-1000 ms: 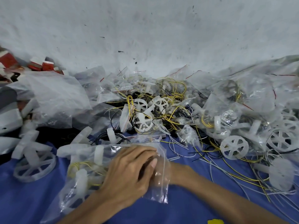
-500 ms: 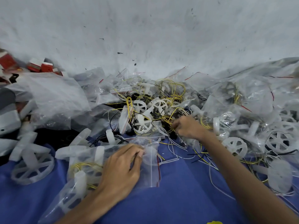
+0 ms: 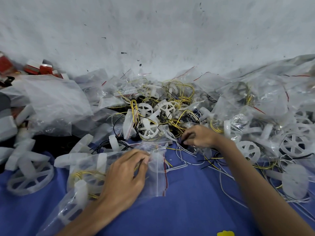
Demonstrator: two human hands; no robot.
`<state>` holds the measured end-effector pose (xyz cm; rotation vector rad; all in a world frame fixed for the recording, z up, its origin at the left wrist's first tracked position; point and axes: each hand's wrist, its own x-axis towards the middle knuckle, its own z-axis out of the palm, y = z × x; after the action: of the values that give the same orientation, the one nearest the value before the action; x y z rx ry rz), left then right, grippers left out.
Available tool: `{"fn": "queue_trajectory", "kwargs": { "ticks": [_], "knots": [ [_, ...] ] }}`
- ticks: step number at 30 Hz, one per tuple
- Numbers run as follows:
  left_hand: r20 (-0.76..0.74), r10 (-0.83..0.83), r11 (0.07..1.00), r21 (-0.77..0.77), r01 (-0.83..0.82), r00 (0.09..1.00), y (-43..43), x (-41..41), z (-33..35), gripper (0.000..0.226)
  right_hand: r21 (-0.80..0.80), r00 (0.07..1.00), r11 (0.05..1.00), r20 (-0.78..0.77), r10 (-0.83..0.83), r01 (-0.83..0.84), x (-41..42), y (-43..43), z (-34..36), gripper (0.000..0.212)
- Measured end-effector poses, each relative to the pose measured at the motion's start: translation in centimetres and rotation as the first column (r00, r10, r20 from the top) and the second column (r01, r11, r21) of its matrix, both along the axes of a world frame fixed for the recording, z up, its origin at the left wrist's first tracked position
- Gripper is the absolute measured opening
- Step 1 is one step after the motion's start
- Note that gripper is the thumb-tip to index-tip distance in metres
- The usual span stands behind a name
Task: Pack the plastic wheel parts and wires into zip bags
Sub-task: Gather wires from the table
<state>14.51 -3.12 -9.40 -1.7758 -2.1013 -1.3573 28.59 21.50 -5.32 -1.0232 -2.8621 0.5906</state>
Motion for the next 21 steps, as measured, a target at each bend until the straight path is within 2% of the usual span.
{"fn": "queue_trajectory", "kwargs": {
  "ticks": [11, 16, 21],
  "knots": [
    [0.091, -0.031, 0.997, 0.07, 0.024, 0.995, 0.0, 0.2, 0.5, 0.019, 0.015, 1.0, 1.0, -0.002, 0.013, -0.013, 0.1, -0.5, -0.1, 0.024],
    [0.162, -0.044, 0.991, 0.131, 0.023, 0.986, 0.1, 0.1, 0.5, 0.019, -0.039, 0.979, 0.999, -0.203, -0.011, 0.003, 0.3, -0.6, 1.5, 0.019],
    [0.215, -0.063, 0.984, 0.179, 0.024, 0.975, 0.1, 0.3, 1.0, 0.022, -0.05, 0.951, 0.997, -0.303, -0.067, 0.055, 0.6, -0.7, 2.9, 0.02]
  ]
}}
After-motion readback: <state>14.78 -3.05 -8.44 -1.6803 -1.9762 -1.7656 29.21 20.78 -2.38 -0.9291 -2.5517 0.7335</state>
